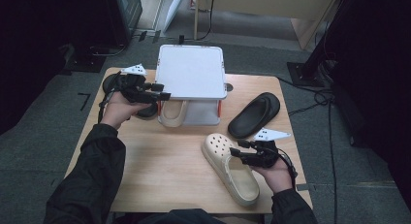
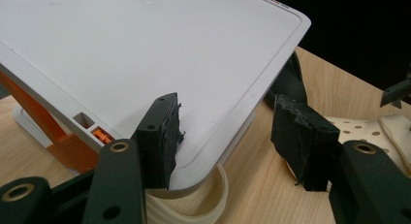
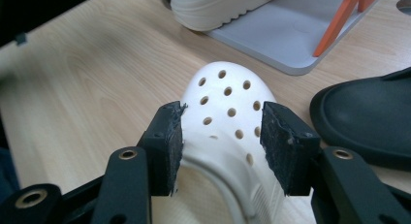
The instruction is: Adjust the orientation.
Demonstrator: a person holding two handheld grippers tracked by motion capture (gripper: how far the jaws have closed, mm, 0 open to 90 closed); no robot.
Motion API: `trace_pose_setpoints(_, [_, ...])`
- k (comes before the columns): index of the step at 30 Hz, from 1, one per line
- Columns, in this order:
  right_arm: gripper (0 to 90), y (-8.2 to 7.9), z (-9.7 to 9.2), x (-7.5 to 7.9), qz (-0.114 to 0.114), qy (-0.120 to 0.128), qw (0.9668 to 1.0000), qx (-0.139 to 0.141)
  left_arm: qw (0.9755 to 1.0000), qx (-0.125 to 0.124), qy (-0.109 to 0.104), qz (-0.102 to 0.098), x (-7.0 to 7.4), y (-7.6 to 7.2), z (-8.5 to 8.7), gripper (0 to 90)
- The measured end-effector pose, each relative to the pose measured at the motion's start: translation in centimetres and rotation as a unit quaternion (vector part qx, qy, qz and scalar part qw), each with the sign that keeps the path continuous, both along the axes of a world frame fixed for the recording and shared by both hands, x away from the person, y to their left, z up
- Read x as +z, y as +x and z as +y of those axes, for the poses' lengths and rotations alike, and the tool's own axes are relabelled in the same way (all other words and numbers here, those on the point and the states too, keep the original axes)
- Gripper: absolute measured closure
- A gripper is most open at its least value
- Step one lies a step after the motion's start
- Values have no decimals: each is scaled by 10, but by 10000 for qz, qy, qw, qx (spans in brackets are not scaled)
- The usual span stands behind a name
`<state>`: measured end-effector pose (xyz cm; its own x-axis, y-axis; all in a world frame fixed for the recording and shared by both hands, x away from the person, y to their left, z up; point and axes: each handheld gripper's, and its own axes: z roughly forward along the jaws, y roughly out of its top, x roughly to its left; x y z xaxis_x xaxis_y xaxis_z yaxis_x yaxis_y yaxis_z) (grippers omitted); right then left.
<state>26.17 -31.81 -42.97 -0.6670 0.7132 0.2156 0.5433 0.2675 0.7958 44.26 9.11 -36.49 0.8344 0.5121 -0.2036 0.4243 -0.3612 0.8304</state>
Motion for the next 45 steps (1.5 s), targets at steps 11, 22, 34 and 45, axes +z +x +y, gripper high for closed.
trace_pose_setpoints(11, [492,-14,-4,-9,-5,-331,9993,180,9997,3,-218,69,-4,7,1,458])
trace_pose_setpoints(22, [489,-10,-11,-18,151,-682,9973,246,9998,14,-201,61,-3,7,0,459])
trace_pose_setpoints(34, [614,0,4,-26,343,-664,9967,-328,9998,-3,-209,51,-4,7,-2,460])
trace_pose_setpoints(45, [734,0,21,-16,87,-537,9976,-426,9998,8,-190,9,-4,6,-3,460])
